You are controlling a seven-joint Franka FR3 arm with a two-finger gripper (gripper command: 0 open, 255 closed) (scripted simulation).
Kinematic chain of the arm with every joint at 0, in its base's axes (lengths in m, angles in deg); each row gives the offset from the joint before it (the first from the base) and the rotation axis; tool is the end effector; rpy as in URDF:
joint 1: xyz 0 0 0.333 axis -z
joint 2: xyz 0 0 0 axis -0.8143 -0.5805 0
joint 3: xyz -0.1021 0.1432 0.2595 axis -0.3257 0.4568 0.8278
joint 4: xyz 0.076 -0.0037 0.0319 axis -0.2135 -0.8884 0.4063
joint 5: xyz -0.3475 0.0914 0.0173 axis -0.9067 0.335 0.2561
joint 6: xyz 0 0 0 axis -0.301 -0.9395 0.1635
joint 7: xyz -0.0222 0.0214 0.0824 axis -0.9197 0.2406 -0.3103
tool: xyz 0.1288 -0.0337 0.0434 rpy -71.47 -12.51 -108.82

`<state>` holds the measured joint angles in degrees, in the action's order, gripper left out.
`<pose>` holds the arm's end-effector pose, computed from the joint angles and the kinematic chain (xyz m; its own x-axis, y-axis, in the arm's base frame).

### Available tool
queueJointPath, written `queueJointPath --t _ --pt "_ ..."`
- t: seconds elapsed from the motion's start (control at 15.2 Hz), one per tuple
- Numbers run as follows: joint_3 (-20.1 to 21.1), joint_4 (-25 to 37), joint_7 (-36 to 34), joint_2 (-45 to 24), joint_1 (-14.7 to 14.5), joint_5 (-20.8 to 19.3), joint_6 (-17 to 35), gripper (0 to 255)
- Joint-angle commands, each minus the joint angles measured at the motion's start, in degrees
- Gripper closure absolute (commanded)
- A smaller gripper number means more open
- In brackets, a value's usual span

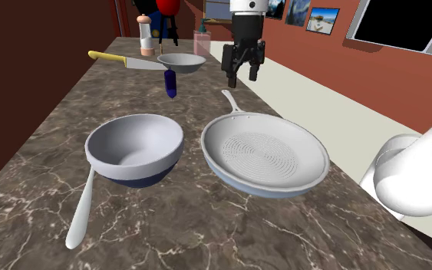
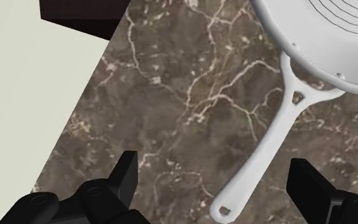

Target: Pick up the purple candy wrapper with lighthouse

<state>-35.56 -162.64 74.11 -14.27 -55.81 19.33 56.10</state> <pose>0.3909 0.1051 0.5633 0.9960 -0.0250 -0.0862 -0.0243 -0.9997 0.0098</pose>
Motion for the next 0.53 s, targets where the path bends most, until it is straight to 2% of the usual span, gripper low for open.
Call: queueJointPath --t 0.0,0.46 --pt "1.5 3.8 -3.1 -3.8 -0.2 0.1 0.0 0" --pt "5.6 22.9 -13.2 -19.9 -1.7 -2.5 -3.0 0"
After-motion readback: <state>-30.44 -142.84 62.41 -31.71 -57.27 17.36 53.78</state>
